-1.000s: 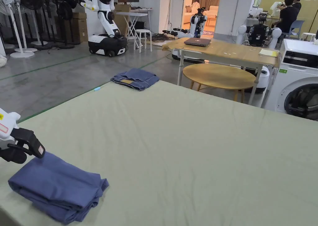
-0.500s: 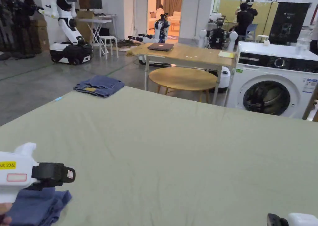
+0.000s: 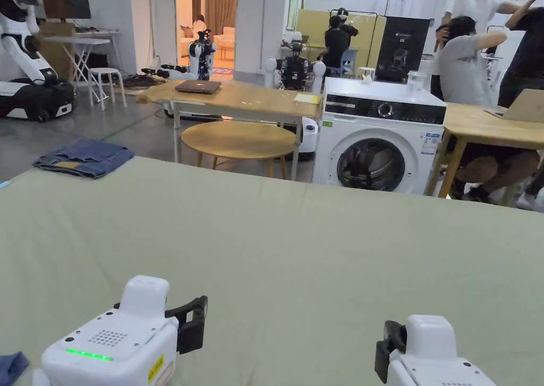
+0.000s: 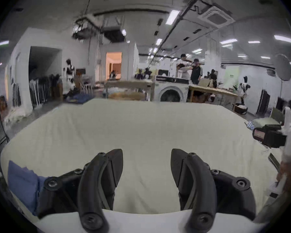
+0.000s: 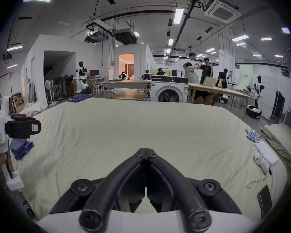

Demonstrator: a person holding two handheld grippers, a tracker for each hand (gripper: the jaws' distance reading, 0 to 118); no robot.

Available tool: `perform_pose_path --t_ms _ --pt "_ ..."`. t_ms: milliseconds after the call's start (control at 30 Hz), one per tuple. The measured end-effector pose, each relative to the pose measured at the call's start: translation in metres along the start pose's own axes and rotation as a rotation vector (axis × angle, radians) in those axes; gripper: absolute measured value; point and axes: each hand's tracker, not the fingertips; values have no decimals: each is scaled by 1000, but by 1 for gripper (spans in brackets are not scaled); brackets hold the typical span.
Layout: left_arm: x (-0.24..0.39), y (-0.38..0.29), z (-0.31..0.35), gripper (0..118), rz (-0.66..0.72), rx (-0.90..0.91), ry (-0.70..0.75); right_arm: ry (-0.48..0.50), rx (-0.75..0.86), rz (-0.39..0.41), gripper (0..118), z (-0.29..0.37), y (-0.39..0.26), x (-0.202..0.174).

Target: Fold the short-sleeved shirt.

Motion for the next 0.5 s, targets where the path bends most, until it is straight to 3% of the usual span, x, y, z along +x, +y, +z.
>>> perform_pose_path --t_ms 67,167,200,333,500 --pt "16 -1 5 54 -16 45 16 -10 26 -23 0 4 1 3" --pt "35 -2 9 13 -76 80 87 -26 49 -37 0 9 1 3" --pt "37 -3 10 7 -73 85 104 -28 59 -42 0 11 0 3" --pt "38 -2 10 0 14 101 62 -35 92 -74 0 14 0 1" --pt "45 -5 11 0 -25 121 79 -50 127 -63 0 17 3 -7"
